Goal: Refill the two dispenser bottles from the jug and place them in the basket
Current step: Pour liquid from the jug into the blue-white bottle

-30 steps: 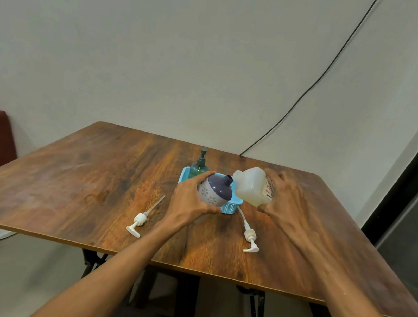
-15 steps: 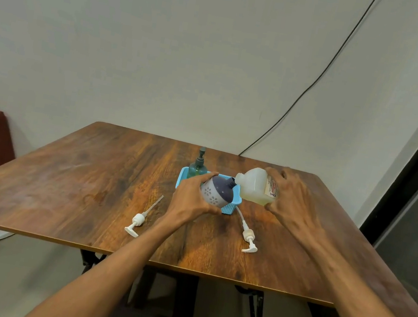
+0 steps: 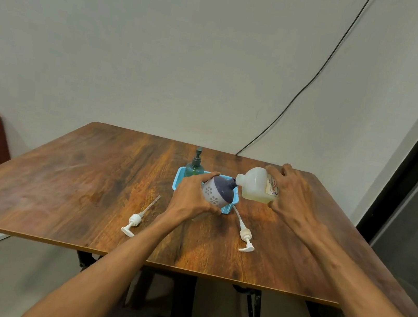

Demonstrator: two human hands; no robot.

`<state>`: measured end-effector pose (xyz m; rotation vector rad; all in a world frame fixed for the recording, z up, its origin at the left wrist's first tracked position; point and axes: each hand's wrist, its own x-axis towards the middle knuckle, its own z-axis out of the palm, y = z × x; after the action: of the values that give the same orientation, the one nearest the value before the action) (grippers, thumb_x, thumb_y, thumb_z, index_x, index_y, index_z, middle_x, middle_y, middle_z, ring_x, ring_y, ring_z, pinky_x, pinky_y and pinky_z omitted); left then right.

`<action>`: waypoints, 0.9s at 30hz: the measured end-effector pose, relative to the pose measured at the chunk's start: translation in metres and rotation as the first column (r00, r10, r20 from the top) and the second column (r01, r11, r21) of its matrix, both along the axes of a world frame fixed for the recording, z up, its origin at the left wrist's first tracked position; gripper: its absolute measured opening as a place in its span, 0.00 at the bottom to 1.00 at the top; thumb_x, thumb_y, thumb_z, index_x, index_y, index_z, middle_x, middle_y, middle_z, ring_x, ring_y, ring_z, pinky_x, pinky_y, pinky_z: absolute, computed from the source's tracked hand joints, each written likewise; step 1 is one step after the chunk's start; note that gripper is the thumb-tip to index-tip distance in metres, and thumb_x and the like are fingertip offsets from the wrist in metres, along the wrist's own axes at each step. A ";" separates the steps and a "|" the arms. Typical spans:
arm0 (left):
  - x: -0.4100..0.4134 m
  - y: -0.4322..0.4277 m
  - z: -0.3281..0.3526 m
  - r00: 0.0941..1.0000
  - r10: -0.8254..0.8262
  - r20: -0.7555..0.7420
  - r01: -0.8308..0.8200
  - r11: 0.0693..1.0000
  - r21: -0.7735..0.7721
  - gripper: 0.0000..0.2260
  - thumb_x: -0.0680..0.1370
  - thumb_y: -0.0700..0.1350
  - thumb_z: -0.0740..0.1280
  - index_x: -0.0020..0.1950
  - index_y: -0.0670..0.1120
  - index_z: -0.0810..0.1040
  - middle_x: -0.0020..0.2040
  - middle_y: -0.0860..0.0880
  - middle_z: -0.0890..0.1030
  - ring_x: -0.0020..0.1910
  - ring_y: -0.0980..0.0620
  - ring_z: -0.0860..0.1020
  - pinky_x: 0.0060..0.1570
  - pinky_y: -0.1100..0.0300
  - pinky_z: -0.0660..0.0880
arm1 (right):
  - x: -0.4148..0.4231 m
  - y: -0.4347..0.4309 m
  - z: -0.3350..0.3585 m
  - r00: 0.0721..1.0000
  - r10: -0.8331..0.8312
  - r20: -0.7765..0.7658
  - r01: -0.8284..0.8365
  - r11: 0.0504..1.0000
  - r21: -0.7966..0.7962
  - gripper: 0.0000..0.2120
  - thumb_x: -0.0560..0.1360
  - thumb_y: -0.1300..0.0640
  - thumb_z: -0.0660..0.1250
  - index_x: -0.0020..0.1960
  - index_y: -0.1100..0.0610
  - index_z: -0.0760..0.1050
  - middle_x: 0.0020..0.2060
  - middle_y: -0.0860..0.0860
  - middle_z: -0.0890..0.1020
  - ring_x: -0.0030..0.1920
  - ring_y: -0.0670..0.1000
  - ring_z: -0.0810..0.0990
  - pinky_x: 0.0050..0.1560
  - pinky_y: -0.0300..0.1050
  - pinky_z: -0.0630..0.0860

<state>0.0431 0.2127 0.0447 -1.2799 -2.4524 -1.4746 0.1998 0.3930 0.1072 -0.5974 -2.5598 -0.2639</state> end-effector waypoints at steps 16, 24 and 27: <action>-0.002 -0.001 0.000 1.000 -0.005 -0.007 0.005 1.000 -0.018 0.40 0.62 0.47 0.83 0.72 0.48 0.73 0.63 0.49 0.80 0.59 0.55 0.76 0.58 0.64 0.71 | -0.001 -0.005 0.007 0.999 -0.010 0.047 0.007 0.998 0.057 0.39 0.62 0.59 0.81 0.71 0.54 0.73 0.58 0.58 0.77 0.54 0.59 0.77 0.53 0.56 0.78; -0.003 -0.001 0.002 0.999 -0.003 -0.036 0.003 1.000 -0.016 0.39 0.61 0.48 0.83 0.71 0.48 0.74 0.61 0.49 0.81 0.54 0.59 0.74 0.53 0.68 0.69 | 0.000 -0.009 0.014 0.997 -0.029 0.067 0.024 0.997 0.068 0.40 0.65 0.57 0.80 0.74 0.51 0.69 0.61 0.57 0.76 0.58 0.59 0.76 0.57 0.58 0.77; -0.004 -0.001 0.004 0.999 -0.003 -0.045 0.002 1.000 -0.018 0.39 0.61 0.47 0.83 0.71 0.48 0.74 0.61 0.49 0.81 0.54 0.59 0.74 0.52 0.70 0.69 | 0.000 -0.010 0.015 0.997 -0.029 0.071 0.025 0.998 0.063 0.40 0.66 0.56 0.80 0.75 0.51 0.68 0.62 0.57 0.75 0.59 0.59 0.75 0.59 0.58 0.77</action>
<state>0.0389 0.2119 0.0483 -1.3046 -2.4425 -1.4107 0.1996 0.3831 0.1218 -0.6102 -2.6036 -0.3794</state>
